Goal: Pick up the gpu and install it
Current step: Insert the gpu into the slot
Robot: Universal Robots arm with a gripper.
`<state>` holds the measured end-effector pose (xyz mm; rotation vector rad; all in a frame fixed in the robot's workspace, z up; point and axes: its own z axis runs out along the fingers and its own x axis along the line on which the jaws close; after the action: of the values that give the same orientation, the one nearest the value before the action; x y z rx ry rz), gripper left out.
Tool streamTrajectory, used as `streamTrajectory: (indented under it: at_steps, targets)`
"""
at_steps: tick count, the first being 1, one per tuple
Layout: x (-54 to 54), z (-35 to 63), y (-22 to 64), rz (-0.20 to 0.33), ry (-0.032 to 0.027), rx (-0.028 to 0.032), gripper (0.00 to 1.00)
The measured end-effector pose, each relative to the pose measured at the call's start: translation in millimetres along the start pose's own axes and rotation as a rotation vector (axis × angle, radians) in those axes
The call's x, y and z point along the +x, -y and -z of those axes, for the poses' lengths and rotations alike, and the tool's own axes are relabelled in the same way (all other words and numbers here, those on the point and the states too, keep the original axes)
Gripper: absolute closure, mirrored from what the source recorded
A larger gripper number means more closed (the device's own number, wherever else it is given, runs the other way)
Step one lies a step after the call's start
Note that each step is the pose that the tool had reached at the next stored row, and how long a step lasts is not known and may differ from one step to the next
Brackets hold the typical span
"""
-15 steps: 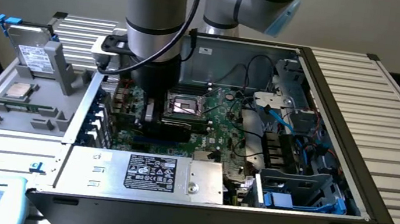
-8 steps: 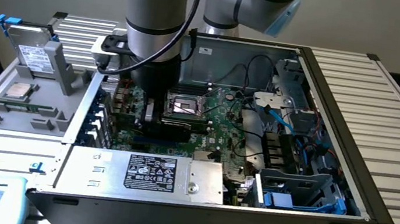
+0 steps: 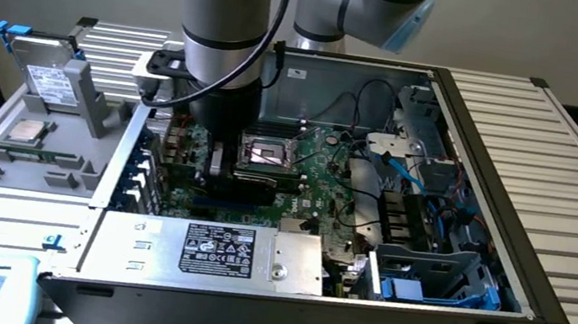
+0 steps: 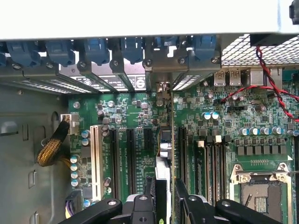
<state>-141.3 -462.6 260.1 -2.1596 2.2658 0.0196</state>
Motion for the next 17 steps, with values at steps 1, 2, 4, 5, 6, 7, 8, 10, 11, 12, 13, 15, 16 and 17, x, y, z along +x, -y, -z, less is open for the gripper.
streamTrajectory:
  at_steps: [1, 2, 4, 5, 6, 7, 8, 10, 11, 12, 13, 15, 16, 17]
  targets:
    - [0.0, 0.0, 0.0, 0.0, -0.0001, 0.0, 0.72]
    - [0.0, 0.1, 0.0, 0.0, -0.0001, -0.0001, 0.72]
    - [0.1, 0.0, 0.0, 0.0, -0.0002, 0.0002, 0.72]
    - [0.1, -0.6, -0.1, 0.0, -0.0001, 0.0019, 0.72]
    - [0.1, -1.4, -0.4, 0.0, 0.0001, 0.004, 0.72]
    - [0.1, -1.6, -0.6, 0.0, 0.0, 0.0042, 0.72]
    - [0.1, -1.6, -0.6, 0.0, -0.0004, 0.0042, 0.72]
    - [0.1, -1.8, -0.9, 0.0, -0.0035, 0.0047, 0.72]
    - [0.1, -2.0, -1.0, 0.0, -0.006, 0.0047, 0.72]
    - [0.2, -2.5, -0.9, 0.001, -0.0077, 0.0048, 0.72]
    - [0.2, -3.4, -1.0, 0.002, -0.0093, 0.0049, 0.72]
    - [0.2, -3.6, -1.1, 0.002, -0.0108, 0.0048, 0.72]
    - [-0.1, -3.6, -1.1, 0.002, -0.0111, 0.0048, 0.72]
    - [-0.9, -3.7, -1.3, 0.002, -0.0109, 0.0049, 0.72]
